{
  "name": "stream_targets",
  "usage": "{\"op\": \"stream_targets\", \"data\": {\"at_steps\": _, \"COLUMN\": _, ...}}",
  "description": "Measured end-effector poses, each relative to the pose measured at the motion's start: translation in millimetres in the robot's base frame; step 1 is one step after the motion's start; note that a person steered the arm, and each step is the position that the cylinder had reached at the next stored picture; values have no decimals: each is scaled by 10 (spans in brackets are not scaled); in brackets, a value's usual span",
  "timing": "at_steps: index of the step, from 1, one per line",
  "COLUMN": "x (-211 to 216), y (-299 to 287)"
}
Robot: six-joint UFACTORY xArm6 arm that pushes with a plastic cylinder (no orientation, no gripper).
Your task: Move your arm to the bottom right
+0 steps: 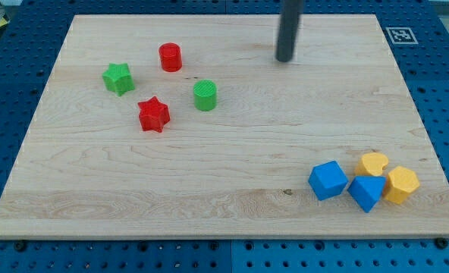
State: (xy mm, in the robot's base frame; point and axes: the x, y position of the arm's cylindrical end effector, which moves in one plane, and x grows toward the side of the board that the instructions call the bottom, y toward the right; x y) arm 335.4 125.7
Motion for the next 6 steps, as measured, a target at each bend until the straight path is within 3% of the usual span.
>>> {"op": "stream_targets", "data": {"at_steps": 3, "x": 1993, "y": 1443}}
{"op": "stream_targets", "data": {"at_steps": 4, "x": 2504, "y": 1491}}
{"op": "stream_targets", "data": {"at_steps": 5, "x": 2814, "y": 1459}}
{"op": "stream_targets", "data": {"at_steps": 6, "x": 2803, "y": 1446}}
